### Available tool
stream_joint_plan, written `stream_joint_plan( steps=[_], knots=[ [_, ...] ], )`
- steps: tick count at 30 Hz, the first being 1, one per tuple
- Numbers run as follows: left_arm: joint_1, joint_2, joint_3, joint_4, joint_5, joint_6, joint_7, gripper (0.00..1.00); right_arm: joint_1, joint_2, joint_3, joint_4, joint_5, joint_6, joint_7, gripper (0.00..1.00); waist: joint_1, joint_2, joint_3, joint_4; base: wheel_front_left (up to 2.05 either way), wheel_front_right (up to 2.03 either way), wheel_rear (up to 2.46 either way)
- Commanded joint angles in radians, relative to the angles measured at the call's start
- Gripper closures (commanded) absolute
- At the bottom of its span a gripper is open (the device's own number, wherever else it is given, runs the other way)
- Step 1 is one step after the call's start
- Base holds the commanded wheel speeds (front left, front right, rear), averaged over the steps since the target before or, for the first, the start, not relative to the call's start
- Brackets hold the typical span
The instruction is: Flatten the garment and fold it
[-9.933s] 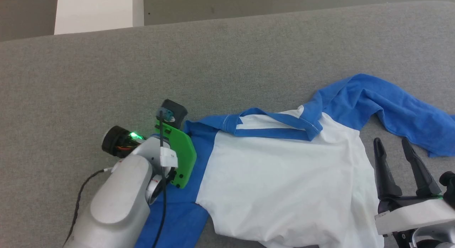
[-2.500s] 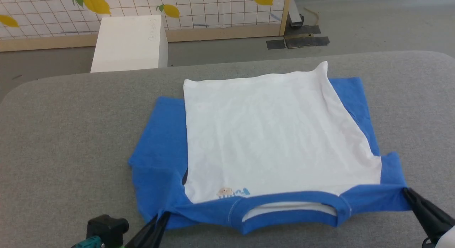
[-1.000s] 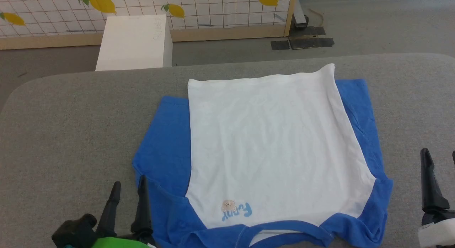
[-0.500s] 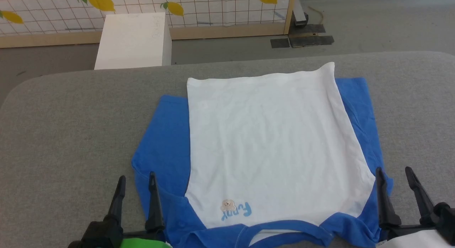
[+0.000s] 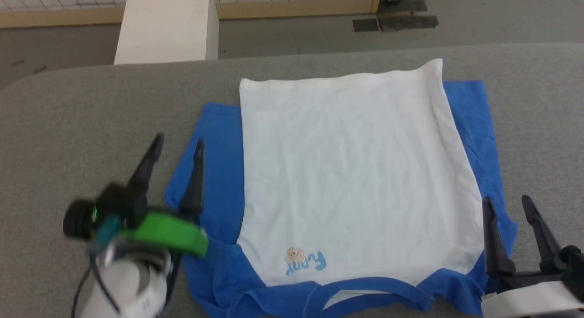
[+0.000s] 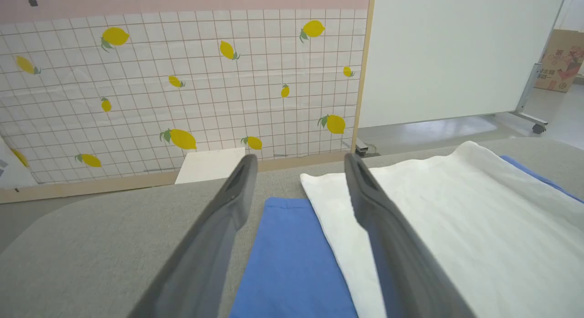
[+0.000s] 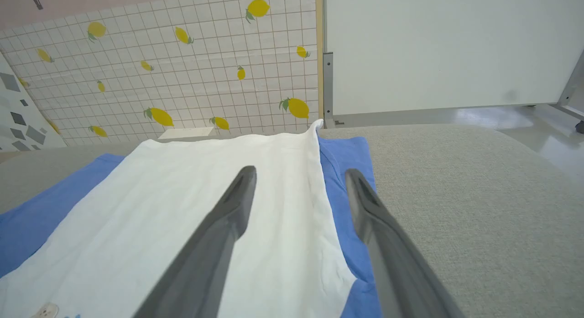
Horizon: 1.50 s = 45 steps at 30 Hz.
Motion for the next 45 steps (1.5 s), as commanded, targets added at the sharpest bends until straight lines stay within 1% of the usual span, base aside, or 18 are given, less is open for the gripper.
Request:
stream_joint_plan(
  steps=[1, 3, 4, 6, 8, 10, 13, 15, 18, 22, 27, 30, 33, 34, 35, 37, 40, 45],
  knots=[
    [-0.071, 0.012, -0.004, 0.012, -0.012, -0.02, 0.055, 0.0, -0.023, 0.002, 0.002, -0.01, -0.003, -0.001, -0.01, 0.0, 0.0, 0.0, 0.049, 0.009, 0.0, 0.0, 0.0],
    [-0.178, 0.038, -0.005, 0.036, -0.027, -0.047, 0.155, 0.0, -0.039, 0.002, 0.007, -0.021, -0.004, -0.001, -0.013, 0.0, 0.0, 0.0, 0.084, 0.008, 0.0, 0.0, 0.0],
    [-0.283, 0.072, -0.012, 0.058, -0.038, -0.073, 0.236, 0.0, -0.057, 0.002, 0.015, -0.026, -0.005, -0.001, -0.019, 0.0, 0.0, 0.0, 0.118, 0.002, 0.0, 0.0, 0.0],
    [-0.382, 0.103, -0.017, 0.098, -0.056, -0.091, 0.322, 0.0, -0.08, 0.002, 0.023, -0.027, -0.007, -0.001, -0.027, 0.0, 0.0, 0.0, 0.152, -0.006, 0.0, 0.0, 0.0],
    [-0.453, 0.109, -0.01, 0.145, -0.103, -0.098, 0.404, 0.0, -0.098, 0.002, 0.028, -0.026, -0.011, -0.001, -0.031, 0.0, 0.0, 0.0, 0.178, -0.014, 0.0, 0.0, 0.0],
    [-0.51, 0.128, -0.018, 0.186, -0.139, -0.106, 0.492, 0.0, -0.114, 0.002, 0.032, -0.022, -0.012, -0.001, -0.035, 0.0, 0.0, 0.0, 0.201, -0.025, 0.0, 0.0, 0.0],
    [-0.562, 0.138, -0.018, 0.241, -0.205, -0.111, 0.625, 0.0, -0.133, 0.002, 0.033, -0.013, -0.012, -0.001, -0.041, 0.0, 0.0, 0.0, 0.225, -0.04, 0.0, 0.0, 0.0],
    [-0.585, 0.149, -0.02, 0.273, -0.23, -0.11, 0.709, 0.0, -0.142, 0.002, 0.033, -0.006, -0.011, -0.001, -0.045, 0.0, 0.0, 0.0, 0.238, -0.049, 0.0, 0.0, 0.0],
    [-0.605, 0.17, -0.024, 0.307, -0.239, -0.101, 0.8, 0.0, -0.155, 0.002, 0.035, 0.004, -0.007, -0.001, -0.049, 0.0, 0.0, 0.0, 0.255, -0.064, 0.0, 0.0, 0.0],
    [-0.614, 0.174, -0.014, 0.333, -0.256, -0.075, 0.853, 0.0, -0.171, 0.002, 0.042, 0.012, -0.003, -0.001, -0.055, 0.0, 0.0, 0.0, 0.278, -0.082, 0.0, 0.0, 0.0],
    [-0.617, 0.187, 0.005, 0.355, -0.258, -0.044, 0.87, 0.0, -0.191, 0.002, 0.05, 0.017, -0.003, -0.001, -0.055, 0.0, 0.0, 0.0, 0.31, -0.098, 0.0, 0.0, 0.0],
    [-0.616, 0.177, 0.028, 0.37, -0.282, -0.013, 0.89, 0.0, -0.203, 0.002, 0.045, 0.015, -0.007, -0.001, -0.052, 0.0, 0.0, 0.0, 0.328, -0.103, 0.0, 0.0, 0.0],
    [-0.606, 0.178, 0.032, 0.384, -0.302, -0.001, 0.941, 0.01, -0.208, 0.002, 0.039, 0.014, -0.009, -0.001, -0.051, 0.0, 0.0, 0.0, 0.341, -0.104, 0.0, 0.0, 0.0],
    [-0.602, 0.178, 0.032, 0.385, -0.312, -0.001, 0.957, 0.91, -0.21, 0.002, 0.038, 0.014, -0.01, -0.001, -0.051, 0.0, 0.0, 0.0, 0.343, -0.104, 0.0, 0.0, 0.0],
    [-0.599, 0.177, 0.035, 0.384, -0.32, -0.001, 0.964, 1.0, -0.211, 0.002, 0.036, 0.014, -0.01, -0.001, -0.05, 0.0, 0.0, 0.0, 0.345, -0.103, 0.0, 0.0, 0.0],
    [-0.594, 0.174, 0.04, 0.379, -0.336, -0.003, 0.969, 1.0, -0.215, 0.002, 0.033, 0.015, -0.012, -0.001, -0.048, 0.0, 0.0, 0.0, 0.344, -0.101, 0.0, 0.0, 0.0],
    [-0.585, 0.173, 0.052, 0.373, -0.348, -0.007, 0.946, 1.0, -0.219, 0.001, 0.03, 0.017, -0.019, -0.001, -0.044, 0.0, 0.0, 0.0, 0.329, -0.094, 0.0, 0.0, 0.0],
    [-0.569, 0.166, 0.08, 0.362, -0.378, -0.016, 0.901, 1.0, -0.209, -0.004, 0.029, 0.029, -0.025, -0.001, -0.042, 0.0, 0.0, 0.0, 0.267, -0.079, 0.0, 0.0, 0.0]
  ],
)
